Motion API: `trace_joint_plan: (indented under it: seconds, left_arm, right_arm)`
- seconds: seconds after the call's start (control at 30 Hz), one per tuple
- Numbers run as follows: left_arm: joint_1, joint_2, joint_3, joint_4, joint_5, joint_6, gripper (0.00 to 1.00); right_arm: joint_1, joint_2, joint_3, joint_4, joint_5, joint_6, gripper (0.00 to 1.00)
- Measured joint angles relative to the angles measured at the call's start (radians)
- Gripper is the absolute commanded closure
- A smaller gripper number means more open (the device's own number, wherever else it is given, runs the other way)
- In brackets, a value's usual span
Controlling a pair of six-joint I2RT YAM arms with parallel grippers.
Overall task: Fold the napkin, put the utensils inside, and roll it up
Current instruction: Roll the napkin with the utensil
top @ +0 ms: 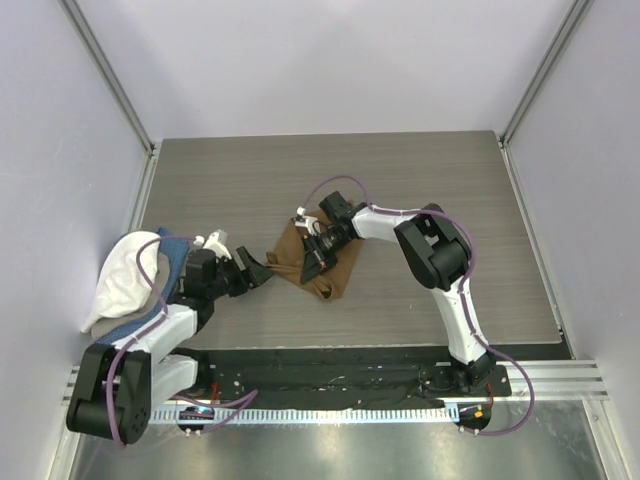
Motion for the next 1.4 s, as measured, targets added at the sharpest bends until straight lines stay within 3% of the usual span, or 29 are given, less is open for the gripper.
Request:
trace_joint_plan:
  seconds: [1.03,1.23,1.4]
  left_arm:
    - [-0.031,0.410,0.161,0.221,0.025,0.069,0.36]
    - [-0.031,0.467,0.192,0.264,0.027,0.074,0.43]
    - [-0.031,0.497,0.204,0.279,0.033,0.077,0.55]
  right_arm:
    - [-0.031,0.045,0.018,-0.004,-0.084,0.037,0.99]
    - [-0.036,0.057,0.027,-0.013,-0.103,0.037,0.99]
    - [-0.040,0.064,0.032,-0.018,-0.115,0.037,0.99]
